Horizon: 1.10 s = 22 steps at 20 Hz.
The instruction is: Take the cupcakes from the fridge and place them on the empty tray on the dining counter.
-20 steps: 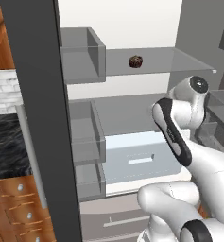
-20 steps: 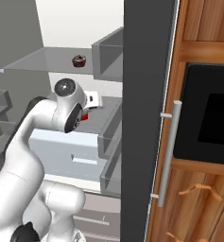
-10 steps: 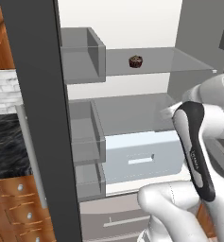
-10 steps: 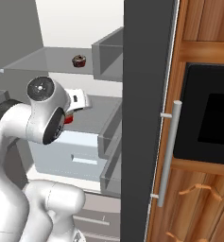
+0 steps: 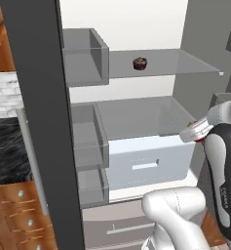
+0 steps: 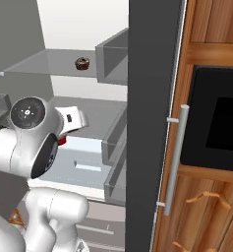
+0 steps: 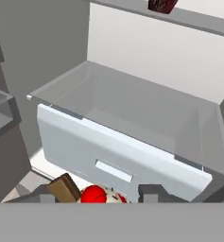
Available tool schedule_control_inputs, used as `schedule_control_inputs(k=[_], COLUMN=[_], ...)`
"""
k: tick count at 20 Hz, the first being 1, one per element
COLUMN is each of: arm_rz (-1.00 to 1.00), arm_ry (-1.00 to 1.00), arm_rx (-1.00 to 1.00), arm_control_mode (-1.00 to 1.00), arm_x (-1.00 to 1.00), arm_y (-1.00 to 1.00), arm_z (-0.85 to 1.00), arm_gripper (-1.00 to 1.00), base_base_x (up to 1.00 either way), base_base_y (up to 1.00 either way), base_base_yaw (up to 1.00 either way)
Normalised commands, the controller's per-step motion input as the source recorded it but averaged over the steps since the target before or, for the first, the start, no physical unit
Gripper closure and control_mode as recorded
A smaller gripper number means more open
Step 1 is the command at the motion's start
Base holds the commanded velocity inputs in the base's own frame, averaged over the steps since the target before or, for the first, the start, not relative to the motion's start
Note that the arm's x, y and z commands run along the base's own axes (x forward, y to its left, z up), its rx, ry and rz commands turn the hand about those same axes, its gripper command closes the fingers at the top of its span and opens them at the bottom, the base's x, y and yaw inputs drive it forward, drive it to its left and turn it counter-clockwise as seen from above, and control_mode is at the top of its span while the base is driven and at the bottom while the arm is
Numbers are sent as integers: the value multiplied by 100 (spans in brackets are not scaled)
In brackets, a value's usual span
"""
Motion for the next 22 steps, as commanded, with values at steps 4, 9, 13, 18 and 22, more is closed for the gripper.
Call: schedule_control_inputs(k=[4,9,13,18,22], arm_rz=[0,0,0,0,0], arm_ry=[0,0,0,0,0], arm_rx=[0,0,0,0,0], arm_control_mode=[100,100,100,100,100], arm_x=[0,0,0,0,0], arm_y=[0,0,0,0,0], arm_z=[0,0,0,0,0], arm_gripper=[100,100,100,100,100], base_base_x=[-18,-96,-84,-42,-47], base_base_y=[-4,0,0,0,0], base_base_yaw=[1,2,2,-9,-12])
